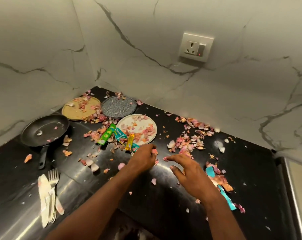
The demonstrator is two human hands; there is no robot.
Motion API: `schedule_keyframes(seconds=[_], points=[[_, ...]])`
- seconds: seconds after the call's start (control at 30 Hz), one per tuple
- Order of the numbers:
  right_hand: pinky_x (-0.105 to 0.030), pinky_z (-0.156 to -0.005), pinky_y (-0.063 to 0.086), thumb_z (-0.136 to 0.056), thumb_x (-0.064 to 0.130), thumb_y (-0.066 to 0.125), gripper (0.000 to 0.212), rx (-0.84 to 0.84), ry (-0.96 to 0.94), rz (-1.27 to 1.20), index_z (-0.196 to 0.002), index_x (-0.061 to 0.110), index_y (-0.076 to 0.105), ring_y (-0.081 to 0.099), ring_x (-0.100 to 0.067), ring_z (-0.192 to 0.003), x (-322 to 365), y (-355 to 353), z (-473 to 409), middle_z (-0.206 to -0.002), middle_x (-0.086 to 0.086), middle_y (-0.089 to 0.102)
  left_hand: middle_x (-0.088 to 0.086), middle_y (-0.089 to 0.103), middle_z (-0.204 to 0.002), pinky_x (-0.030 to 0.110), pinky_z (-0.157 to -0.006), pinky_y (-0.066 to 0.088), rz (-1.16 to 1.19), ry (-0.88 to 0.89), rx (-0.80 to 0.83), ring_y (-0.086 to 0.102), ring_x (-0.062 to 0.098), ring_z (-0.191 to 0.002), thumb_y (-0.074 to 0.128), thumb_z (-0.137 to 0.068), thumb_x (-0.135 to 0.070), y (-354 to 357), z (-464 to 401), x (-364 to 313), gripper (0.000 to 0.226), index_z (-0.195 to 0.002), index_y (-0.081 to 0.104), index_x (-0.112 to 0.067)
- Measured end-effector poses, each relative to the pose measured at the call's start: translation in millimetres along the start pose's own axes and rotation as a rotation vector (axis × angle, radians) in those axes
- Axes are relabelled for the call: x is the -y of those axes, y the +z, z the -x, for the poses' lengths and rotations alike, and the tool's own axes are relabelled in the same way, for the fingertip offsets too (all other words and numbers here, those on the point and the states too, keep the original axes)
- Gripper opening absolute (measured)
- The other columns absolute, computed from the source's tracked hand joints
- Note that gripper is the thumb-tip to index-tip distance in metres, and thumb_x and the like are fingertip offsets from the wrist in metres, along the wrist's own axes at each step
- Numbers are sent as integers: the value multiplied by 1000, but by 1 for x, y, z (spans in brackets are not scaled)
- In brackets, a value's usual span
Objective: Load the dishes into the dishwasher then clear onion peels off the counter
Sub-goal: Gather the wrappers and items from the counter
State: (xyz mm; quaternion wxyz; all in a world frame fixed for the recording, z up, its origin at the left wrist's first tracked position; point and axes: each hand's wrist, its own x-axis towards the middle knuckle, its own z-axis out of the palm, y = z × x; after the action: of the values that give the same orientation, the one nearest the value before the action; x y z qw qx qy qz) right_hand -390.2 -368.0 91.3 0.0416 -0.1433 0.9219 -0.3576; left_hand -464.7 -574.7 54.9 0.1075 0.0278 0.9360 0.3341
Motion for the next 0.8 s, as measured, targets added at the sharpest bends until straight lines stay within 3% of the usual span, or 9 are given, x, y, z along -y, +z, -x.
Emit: schedule_keyframes(seconds=[0.1,0.2,0.3,0.4,0.5,0.57,0.7,0.8], points=[[2,-95,31,-103,24,63,32,-22,31,-4,-135,30,67,45,24,-117,0,2,1,-132,19,61,11,54,-145,39,-111,41,-84,-4,31,52,28,-133,56,-101,-16,5,-25,12,47,-147,48,-13],[4,-94,29,-104,23,62,33,-44,85,-13,-135,32,66,42,29,-114,-3,4,3,-132,21,60,14,54,-146,45,-115,35,-416,-71,21,47,33,-137,54,-99,-26,4,-48,36,44,-141,51,-13],[6,-94,28,-104,26,61,32,-63,136,-17,-134,34,65,40,30,-115,-4,6,-1,-132,23,58,10,42,-158,62,-123,6,-676,-189,3,17,39,-156,50,-100,-32,-8,-53,58,53,-150,44,-13],[7,-93,27,-105,25,61,31,-64,148,-19,-135,31,66,40,30,-114,-3,11,-8,-134,22,58,6,42,-159,64,-122,-5,-770,-107,-79,7,38,-158,43,-101,-25,-14,-57,80,53,-153,40,-21],[8,-92,25,-105,24,60,31,-53,139,-14,-135,29,66,38,32,-113,1,17,-15,-135,19,59,7,40,-158,60,-116,-14,-797,26,-87,4,36,-157,45,-103,-38,-18,-67,90,45,-147,48,-28],[8,-93,25,-105,26,60,31,-47,136,-6,-135,30,65,41,28,-114,4,19,-18,-136,19,58,6,47,-151,58,-116,-9,-798,92,-54,15,34,-155,47,-103,-44,-18,-71,85,39,-138,53,-27],[6,-96,25,-105,28,60,30,-46,124,7,-135,31,65,46,13,-124,7,21,-23,-137,19,58,5,58,-136,55,-117,10,-791,168,-45,37,31,-139,46,-101,-17,-17,-73,80,28,-127,54,-24],[5,-96,27,-105,28,59,30,-51,139,-6,-135,33,65,44,20,-122,6,20,-19,-137,22,57,10,58,-133,53,-120,17,-859,239,14,41,33,-135,43,-98,-9,-24,-76,80,31,-127,52,-18]])
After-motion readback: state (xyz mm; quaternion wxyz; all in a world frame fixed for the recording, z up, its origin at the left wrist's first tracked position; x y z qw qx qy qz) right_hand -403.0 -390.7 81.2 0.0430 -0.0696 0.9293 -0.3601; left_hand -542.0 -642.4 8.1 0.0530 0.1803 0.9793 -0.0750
